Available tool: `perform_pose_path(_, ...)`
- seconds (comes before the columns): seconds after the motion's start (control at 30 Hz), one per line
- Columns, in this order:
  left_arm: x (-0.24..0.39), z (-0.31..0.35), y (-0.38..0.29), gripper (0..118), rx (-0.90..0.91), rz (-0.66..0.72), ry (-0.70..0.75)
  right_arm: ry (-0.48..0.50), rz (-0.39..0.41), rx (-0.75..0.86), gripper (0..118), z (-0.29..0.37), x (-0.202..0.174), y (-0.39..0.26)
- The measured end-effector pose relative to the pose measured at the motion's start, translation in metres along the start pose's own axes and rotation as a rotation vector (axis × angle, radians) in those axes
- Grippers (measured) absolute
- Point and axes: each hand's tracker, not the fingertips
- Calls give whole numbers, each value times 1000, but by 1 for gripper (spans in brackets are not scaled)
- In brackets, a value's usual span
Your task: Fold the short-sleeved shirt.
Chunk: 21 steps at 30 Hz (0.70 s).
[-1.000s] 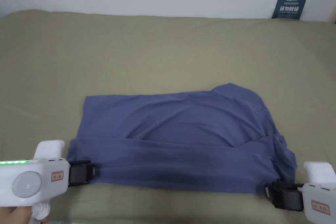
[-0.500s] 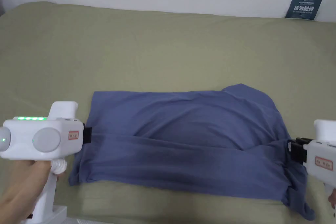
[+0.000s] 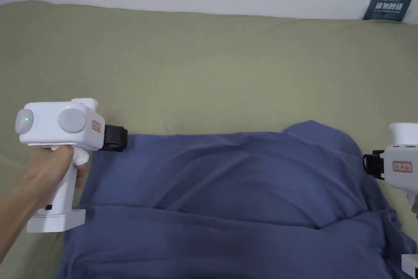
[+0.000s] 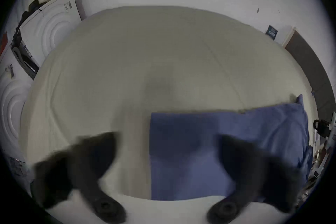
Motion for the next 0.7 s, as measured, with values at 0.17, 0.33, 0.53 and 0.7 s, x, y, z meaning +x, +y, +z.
perform_pose_path(0.17,21,-17,4,98,-21,-85,79,-16,-18,-20,0,-12,12,4)
perform_pose_path(0.33,28,-8,8,2,-5,-88,-6,-30,-17,-25,0,-14,23,11)
perform_pose_path(0.53,30,-18,8,2,-17,-76,-23,-5,-68,-95,51,-39,35,33)
perform_pose_path(0.7,26,-19,9,2,-18,-70,-36,-63,-82,-195,99,-89,38,42)
